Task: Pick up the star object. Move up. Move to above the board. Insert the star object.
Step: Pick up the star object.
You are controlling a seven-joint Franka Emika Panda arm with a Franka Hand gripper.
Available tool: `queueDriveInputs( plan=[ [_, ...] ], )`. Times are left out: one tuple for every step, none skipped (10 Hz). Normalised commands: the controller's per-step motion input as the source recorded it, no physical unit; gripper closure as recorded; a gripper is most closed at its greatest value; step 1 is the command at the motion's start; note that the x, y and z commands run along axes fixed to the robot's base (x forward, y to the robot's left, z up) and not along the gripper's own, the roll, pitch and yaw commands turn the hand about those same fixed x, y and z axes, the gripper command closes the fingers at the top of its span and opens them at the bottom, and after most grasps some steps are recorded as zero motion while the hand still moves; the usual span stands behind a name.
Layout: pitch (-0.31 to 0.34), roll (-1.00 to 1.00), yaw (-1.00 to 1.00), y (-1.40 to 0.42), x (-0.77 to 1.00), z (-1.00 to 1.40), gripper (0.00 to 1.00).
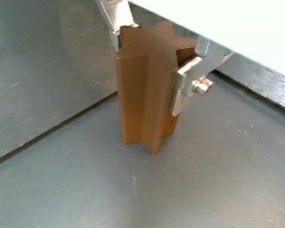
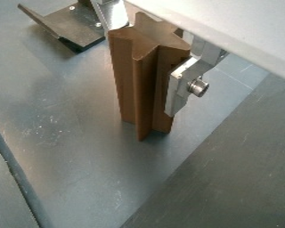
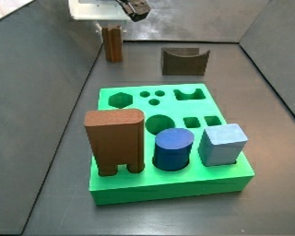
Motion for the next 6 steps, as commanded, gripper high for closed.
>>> queueDriveInputs(
  plan=[
    [0.000,0.00,0.00,0.00,0.00,0.00,1.00],
    [0.000,0.00,0.00,0.00,0.00,0.00,1.00],
    [0.000,0.00,0.00,0.00,0.00,0.00,1.00],
    [0.000,0.00,0.00,0.00,0.00,0.00,1.00],
    [0.000,0.00,0.00,0.00,0.00,0.00,1.00],
    [0.000,0.00,0.00,0.00,0.00,0.00,1.00]
  ],
)
